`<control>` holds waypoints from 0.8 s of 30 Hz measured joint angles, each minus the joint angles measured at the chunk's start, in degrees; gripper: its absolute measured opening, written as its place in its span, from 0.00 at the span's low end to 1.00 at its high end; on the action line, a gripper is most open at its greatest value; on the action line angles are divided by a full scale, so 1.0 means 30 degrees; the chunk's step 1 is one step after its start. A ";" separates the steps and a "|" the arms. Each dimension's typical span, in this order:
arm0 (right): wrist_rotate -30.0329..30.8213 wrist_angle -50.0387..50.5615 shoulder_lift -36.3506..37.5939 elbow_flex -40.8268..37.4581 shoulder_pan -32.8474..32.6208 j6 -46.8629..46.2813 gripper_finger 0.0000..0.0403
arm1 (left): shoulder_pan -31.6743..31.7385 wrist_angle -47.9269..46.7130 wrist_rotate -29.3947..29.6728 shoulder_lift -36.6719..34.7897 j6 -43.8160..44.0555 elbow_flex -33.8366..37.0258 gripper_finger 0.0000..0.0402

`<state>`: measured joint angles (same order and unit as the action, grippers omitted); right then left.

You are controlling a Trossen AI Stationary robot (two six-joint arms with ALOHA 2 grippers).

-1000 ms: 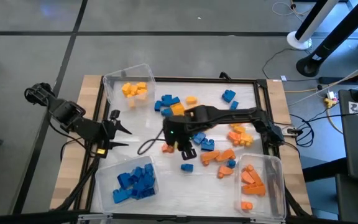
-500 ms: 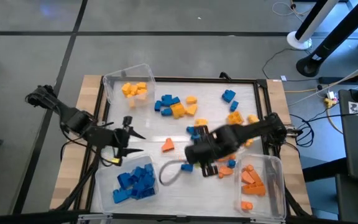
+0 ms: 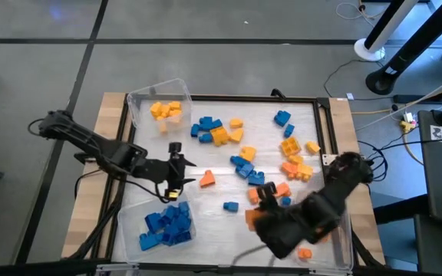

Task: Sort blocks
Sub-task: Put the orange game piece into the bottom right transparent bin

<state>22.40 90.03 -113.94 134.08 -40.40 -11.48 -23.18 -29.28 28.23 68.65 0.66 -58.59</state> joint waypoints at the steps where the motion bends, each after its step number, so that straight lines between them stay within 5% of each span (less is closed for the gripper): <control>1: 0.0329 0.0004 0.0104 0.0000 -0.0360 -0.0058 0.38 | 0.0000 0.0013 0.0000 0.0165 0.0152 0.0000 0.49; 16: 0.3585 -0.0074 0.0597 -0.0293 -0.2674 0.3065 0.38 | -0.0044 0.0545 -0.0048 0.0688 0.2957 0.0000 0.49; 24: 0.4509 -0.0019 0.4340 -0.7317 -0.2362 0.0449 0.38 | -0.0044 0.0586 -0.0051 0.0688 0.3039 0.0000 0.49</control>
<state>35.93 89.97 -100.92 112.13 -47.48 -10.13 -23.31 -27.53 28.08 70.72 9.78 -58.59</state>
